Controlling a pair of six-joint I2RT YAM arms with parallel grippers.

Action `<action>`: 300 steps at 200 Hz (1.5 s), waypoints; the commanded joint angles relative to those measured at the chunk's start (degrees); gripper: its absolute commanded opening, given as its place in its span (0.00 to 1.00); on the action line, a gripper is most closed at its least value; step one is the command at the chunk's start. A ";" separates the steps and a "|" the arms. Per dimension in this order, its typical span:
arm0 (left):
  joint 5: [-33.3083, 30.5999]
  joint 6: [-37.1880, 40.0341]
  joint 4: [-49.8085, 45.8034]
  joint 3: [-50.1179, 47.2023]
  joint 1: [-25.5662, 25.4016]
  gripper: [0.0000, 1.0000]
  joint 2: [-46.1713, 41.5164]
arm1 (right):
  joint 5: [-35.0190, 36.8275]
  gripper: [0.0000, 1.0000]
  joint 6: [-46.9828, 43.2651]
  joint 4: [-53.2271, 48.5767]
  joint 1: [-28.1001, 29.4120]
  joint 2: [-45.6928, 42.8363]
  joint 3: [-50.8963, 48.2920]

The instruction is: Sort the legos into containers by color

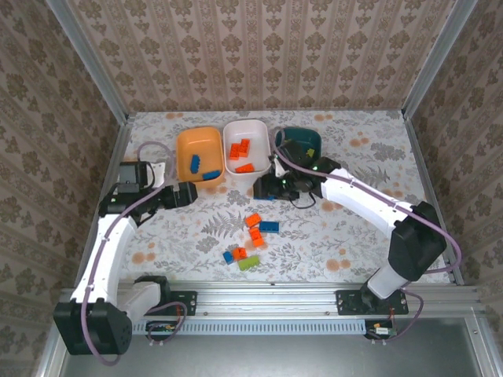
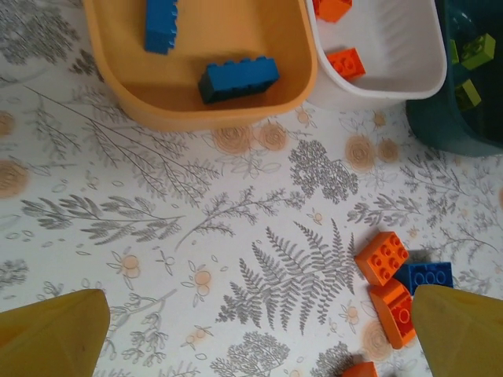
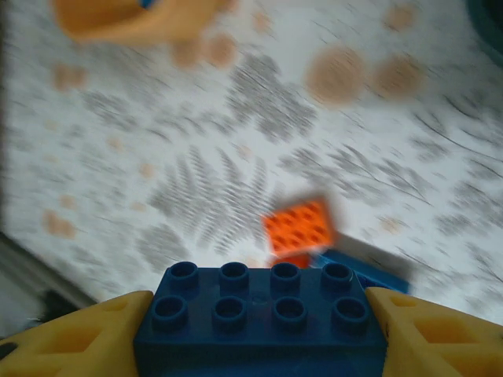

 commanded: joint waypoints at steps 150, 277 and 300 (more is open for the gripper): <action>-7.79 2.58 0.90 -1.76 -2.19 1.00 -6.64 | -8.43 0.61 16.02 23.06 -0.12 49.90 53.19; -7.83 2.67 1.12 -1.79 -2.79 1.00 -6.45 | -4.83 0.72 12.73 13.76 -0.42 62.74 72.71; -7.74 2.67 1.12 -1.81 -2.72 1.00 -6.30 | -5.02 0.74 12.94 13.84 -0.56 63.01 72.92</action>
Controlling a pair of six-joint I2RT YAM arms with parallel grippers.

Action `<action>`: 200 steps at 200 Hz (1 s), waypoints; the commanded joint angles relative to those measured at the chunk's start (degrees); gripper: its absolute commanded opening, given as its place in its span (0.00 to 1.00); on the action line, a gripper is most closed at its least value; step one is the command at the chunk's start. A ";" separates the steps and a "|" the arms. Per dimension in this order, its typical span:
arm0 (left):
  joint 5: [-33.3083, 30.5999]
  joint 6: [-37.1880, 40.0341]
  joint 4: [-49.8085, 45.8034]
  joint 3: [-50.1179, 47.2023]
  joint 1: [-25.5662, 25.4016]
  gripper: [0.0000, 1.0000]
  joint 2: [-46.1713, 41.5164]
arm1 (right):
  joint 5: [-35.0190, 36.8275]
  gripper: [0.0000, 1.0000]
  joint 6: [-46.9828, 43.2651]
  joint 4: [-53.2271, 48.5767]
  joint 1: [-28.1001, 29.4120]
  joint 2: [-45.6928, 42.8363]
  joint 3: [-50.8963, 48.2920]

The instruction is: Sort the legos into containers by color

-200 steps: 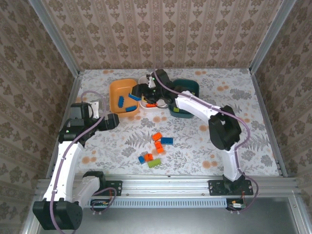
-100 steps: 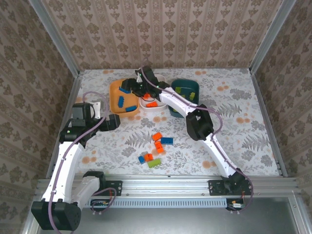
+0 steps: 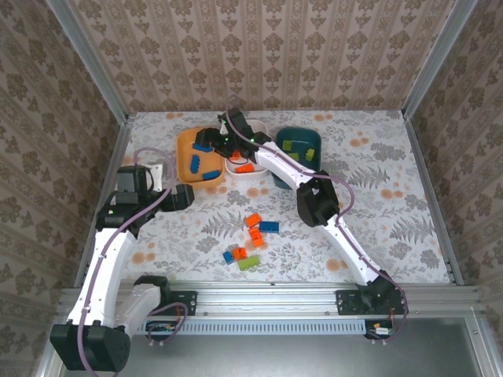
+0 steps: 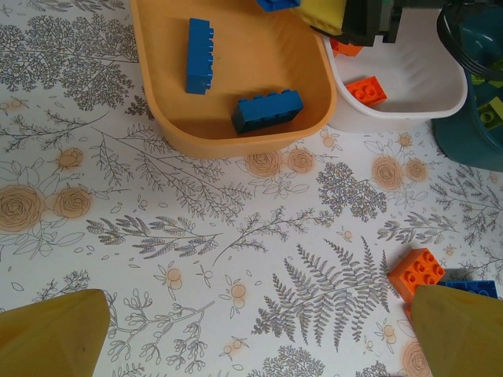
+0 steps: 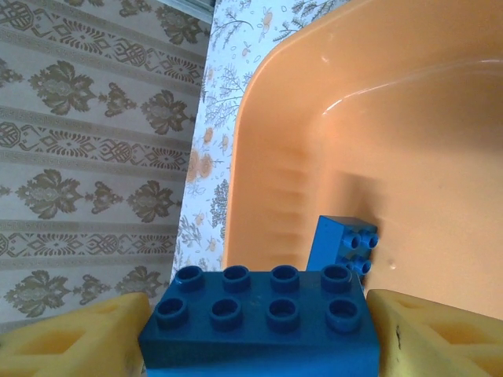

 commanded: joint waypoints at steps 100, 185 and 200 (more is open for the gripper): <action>-0.24 1.69 0.35 -0.67 -0.39 1.00 -0.60 | -0.04 0.77 -1.11 -1.67 -0.24 -0.01 3.57; 4.69 2.21 2.76 -1.42 -1.12 1.00 -2.14 | -0.33 0.81 -17.78 -22.97 -0.36 -16.50 -3.75; 5.78 2.38 3.28 -1.49 -1.51 1.00 -2.26 | 1.36 0.81 -23.58 -25.49 -0.37 -23.78 -12.46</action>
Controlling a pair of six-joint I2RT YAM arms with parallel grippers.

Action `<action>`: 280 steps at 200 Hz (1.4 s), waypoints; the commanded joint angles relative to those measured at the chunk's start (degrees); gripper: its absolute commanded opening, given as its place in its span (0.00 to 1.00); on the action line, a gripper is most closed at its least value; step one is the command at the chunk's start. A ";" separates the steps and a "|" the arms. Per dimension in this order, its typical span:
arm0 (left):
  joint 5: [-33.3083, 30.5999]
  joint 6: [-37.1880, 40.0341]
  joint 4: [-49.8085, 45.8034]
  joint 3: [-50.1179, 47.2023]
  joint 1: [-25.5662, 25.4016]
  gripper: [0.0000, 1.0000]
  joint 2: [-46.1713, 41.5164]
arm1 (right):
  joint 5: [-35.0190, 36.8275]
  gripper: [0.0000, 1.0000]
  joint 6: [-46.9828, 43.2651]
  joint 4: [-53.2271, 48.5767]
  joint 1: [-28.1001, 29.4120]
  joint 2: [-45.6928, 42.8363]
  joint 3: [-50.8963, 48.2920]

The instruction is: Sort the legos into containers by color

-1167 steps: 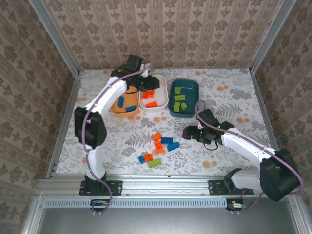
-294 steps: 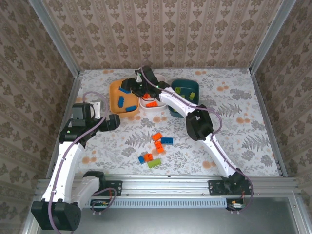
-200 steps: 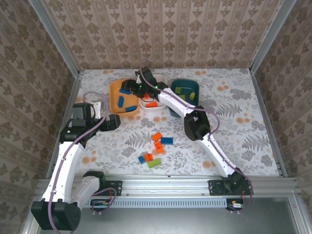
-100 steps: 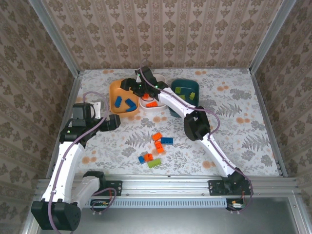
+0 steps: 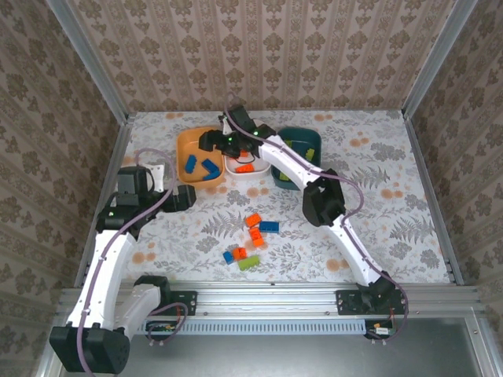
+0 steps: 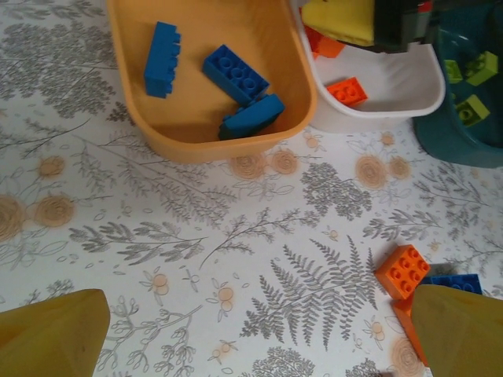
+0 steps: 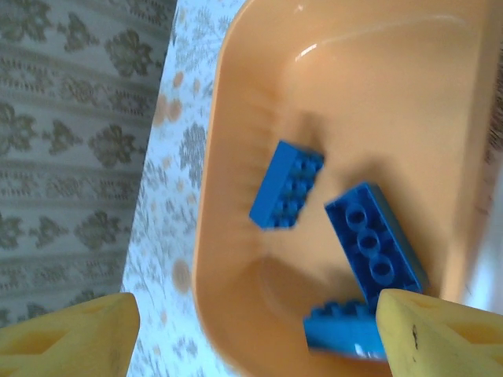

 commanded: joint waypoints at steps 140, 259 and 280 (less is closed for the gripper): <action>4.96 2.51 3.37 -1.31 -1.13 1.00 -1.14 | -2.27 0.95 -87.04 1.43 -1.38 -51.39 -74.88; 3.81 2.43 3.20 -1.33 -1.14 1.00 -0.42 | 7.15 0.93 -88.35 6.31 2.42 -42.21 -78.30; 3.88 2.43 3.27 -1.41 -1.19 1.00 -0.38 | 8.82 0.90 -87.51 6.53 2.63 -40.65 -77.66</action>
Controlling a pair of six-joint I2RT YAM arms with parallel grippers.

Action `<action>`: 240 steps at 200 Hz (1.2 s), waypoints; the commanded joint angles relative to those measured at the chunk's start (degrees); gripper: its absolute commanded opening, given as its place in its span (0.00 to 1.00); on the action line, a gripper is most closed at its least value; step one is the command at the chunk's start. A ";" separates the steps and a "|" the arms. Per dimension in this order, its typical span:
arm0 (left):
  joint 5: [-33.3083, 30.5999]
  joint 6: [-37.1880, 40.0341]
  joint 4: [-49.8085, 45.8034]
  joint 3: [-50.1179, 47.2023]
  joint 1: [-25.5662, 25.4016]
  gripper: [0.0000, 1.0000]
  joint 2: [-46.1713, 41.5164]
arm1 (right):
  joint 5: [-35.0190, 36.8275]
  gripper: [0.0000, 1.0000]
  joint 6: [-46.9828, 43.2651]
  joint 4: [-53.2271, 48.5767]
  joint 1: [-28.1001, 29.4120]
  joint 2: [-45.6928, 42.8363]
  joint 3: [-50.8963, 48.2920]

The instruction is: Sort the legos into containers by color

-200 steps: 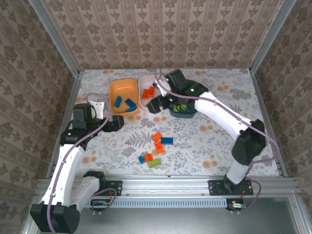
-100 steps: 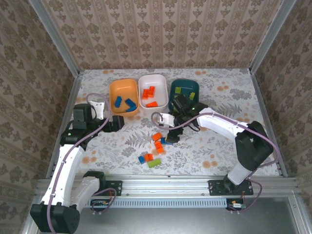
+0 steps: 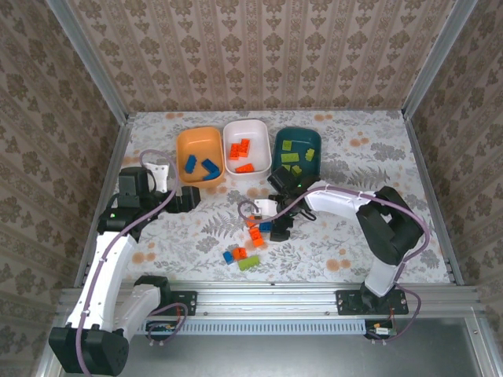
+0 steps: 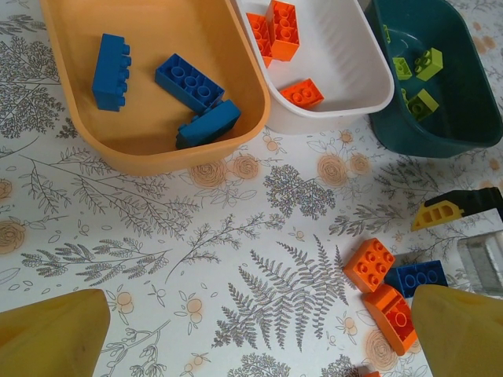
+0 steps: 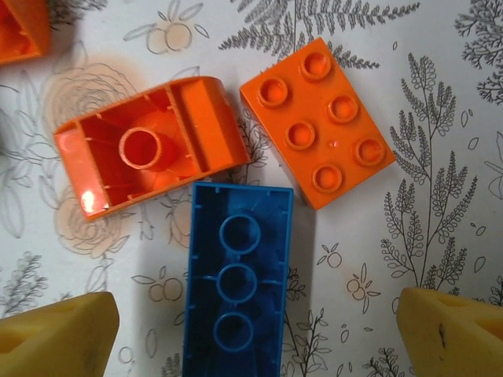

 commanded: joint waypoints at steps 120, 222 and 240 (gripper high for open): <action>-0.41 1.31 0.97 -0.47 -0.63 1.00 -0.10 | 5.18 0.44 2.29 0.07 1.05 3.66 1.66; -0.84 1.28 0.81 -0.36 -0.57 1.00 -0.10 | -2.98 0.27 7.54 4.71 -2.88 -4.66 -2.60; -0.84 1.33 0.77 -0.35 -0.62 1.00 -0.13 | -7.68 0.27 11.62 7.99 -4.88 -7.96 -3.53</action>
